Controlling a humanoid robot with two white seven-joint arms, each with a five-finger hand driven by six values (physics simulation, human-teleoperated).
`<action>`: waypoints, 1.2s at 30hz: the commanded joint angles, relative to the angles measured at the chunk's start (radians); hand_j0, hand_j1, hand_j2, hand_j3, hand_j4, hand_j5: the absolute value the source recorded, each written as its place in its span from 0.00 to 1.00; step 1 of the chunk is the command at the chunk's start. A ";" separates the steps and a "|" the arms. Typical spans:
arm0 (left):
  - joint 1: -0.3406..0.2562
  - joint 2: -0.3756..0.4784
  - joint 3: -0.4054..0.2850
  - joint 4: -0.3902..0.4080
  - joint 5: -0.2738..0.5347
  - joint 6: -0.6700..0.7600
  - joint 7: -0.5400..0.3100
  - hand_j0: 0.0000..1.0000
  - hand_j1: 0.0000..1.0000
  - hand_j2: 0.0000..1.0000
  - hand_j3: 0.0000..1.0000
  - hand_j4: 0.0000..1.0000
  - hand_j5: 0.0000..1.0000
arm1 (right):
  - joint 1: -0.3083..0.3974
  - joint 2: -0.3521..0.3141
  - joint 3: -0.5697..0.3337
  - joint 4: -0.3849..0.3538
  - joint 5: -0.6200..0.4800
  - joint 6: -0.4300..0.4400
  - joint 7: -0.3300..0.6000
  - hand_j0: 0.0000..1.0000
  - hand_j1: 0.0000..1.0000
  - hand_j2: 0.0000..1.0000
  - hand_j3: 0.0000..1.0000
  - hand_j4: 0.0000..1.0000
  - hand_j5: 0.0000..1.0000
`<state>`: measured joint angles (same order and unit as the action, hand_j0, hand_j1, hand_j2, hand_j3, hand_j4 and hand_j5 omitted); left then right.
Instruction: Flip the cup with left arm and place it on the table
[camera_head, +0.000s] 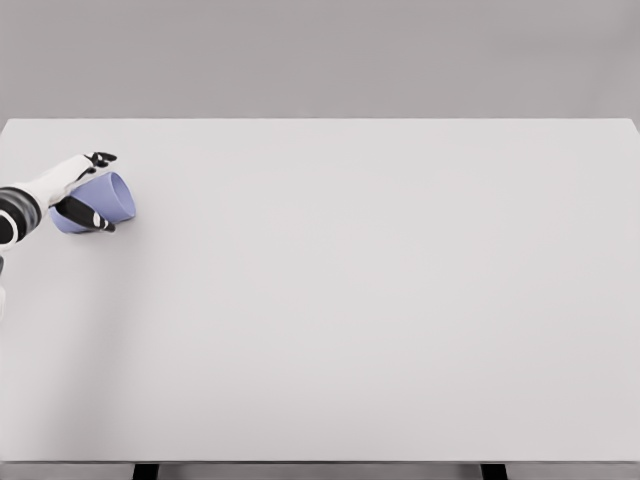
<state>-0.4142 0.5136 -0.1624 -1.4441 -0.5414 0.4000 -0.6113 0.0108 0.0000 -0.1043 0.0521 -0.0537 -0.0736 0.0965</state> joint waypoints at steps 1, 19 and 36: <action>0.000 -0.001 0.000 0.010 -0.002 -0.006 0.000 0.97 0.97 0.97 0.97 0.97 0.97 | 0.000 0.000 0.000 0.000 0.000 0.000 0.000 1.00 1.00 1.00 1.00 1.00 1.00; -0.006 -0.004 -0.022 0.014 -0.002 -0.004 0.000 0.74 0.74 0.74 0.74 0.74 0.74 | 0.002 0.000 0.000 0.000 0.000 0.000 0.000 1.00 1.00 1.00 1.00 1.00 1.00; -0.035 0.006 0.035 -0.013 0.178 -0.046 0.000 0.55 0.55 0.55 0.55 0.55 0.55 | 0.002 0.000 0.000 0.000 0.000 0.000 0.000 1.00 1.00 1.00 1.00 1.00 1.00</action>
<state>-0.4464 0.5152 -0.1419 -1.4533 -0.4134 0.3791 -0.6112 0.0108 0.0000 -0.1043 0.0521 -0.0537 -0.0736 0.0965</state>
